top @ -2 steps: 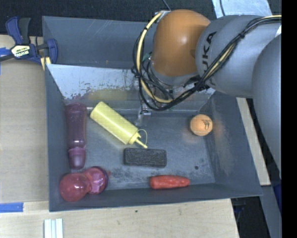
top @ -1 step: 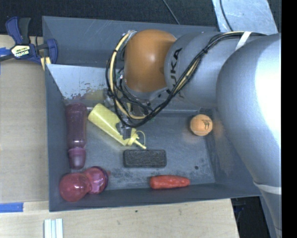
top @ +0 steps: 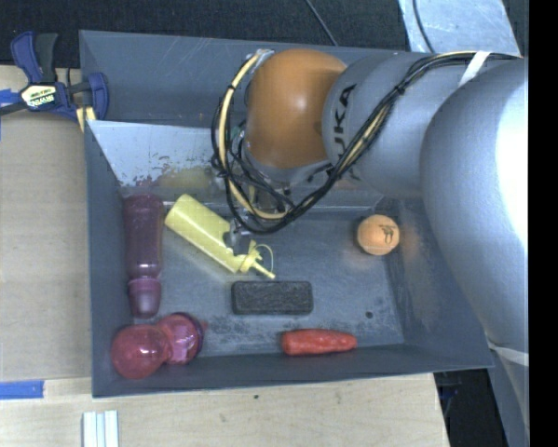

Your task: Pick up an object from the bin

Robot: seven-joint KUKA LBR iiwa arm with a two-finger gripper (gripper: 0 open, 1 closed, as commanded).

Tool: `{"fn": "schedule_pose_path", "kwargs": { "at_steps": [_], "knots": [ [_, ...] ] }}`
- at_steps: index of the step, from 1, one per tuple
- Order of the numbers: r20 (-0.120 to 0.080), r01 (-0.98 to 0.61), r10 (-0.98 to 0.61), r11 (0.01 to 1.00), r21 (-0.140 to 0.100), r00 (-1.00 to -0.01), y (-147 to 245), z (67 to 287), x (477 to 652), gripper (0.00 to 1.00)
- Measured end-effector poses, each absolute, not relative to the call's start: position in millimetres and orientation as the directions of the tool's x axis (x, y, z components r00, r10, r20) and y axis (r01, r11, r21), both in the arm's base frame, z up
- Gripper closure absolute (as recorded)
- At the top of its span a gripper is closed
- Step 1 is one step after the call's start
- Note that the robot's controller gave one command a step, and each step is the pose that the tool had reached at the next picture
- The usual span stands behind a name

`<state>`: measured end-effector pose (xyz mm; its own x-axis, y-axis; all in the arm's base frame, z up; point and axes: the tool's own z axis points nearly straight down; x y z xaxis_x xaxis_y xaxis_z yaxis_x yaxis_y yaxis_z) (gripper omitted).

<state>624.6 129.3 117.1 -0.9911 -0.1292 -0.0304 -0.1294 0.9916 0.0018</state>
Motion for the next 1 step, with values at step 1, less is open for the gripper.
{"fn": "schedule_pose_path", "kwargs": {
  "at_steps": [1],
  "knots": [
    [-0.021, -0.244, -0.244, 0.97, 0.001, -0.97, 137.6, 177.9, 621.0, 0.0]
  ]
}}
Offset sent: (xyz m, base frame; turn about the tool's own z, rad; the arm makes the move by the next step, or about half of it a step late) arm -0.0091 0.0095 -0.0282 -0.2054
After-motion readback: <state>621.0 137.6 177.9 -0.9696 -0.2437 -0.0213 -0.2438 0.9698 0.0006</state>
